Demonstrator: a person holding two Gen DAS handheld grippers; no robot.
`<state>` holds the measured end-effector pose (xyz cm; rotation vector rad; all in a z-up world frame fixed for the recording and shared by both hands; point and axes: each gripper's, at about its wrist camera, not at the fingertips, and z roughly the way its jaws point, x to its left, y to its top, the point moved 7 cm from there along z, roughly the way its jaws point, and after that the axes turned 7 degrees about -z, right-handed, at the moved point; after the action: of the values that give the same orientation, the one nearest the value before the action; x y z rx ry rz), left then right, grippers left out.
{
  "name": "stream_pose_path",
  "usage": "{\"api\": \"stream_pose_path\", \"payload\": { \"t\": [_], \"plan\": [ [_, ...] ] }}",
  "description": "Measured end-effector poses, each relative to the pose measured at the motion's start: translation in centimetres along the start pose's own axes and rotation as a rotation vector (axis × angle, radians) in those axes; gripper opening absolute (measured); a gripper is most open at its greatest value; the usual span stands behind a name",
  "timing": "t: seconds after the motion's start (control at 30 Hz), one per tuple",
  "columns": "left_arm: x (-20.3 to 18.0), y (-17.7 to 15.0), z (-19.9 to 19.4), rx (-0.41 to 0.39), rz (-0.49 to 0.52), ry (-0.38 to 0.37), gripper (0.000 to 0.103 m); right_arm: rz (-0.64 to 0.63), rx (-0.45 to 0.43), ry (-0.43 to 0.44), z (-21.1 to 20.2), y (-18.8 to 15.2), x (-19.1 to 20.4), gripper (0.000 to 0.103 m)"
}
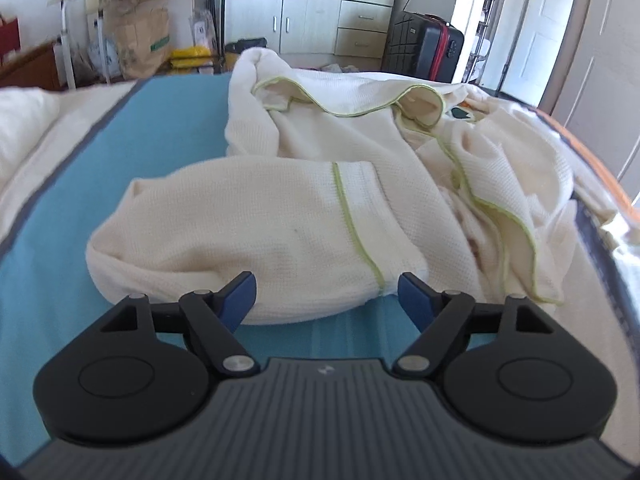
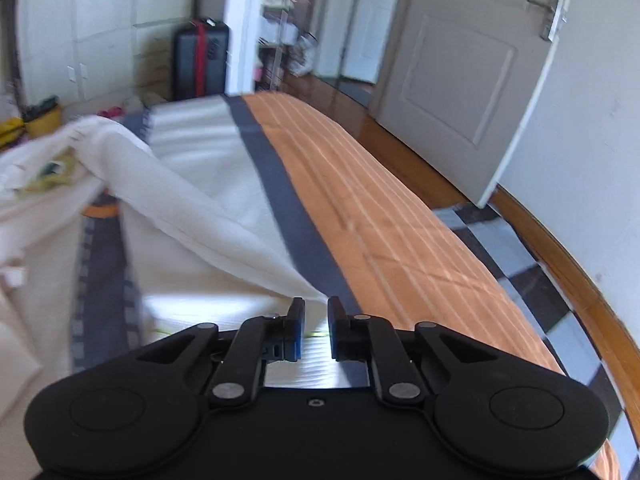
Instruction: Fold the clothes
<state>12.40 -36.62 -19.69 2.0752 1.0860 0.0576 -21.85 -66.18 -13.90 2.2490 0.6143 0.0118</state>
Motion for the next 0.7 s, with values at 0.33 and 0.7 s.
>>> {"api": "stream_pose_path", "payload": {
  "t": [0.33, 0.7],
  "plan": [
    [-1.1, -1.5, 0.2, 0.051, -0.105, -0.056, 0.067, 0.083, -0.005, 0.537, -4.9, -0.3, 11.6, 0.052],
    [-1.9, -2.1, 3.0, 0.068, -0.228, -0.161, 0.071, -0.063, 0.017, 0.874, -5.1, -1.3, 18.7, 0.052]
  ]
}}
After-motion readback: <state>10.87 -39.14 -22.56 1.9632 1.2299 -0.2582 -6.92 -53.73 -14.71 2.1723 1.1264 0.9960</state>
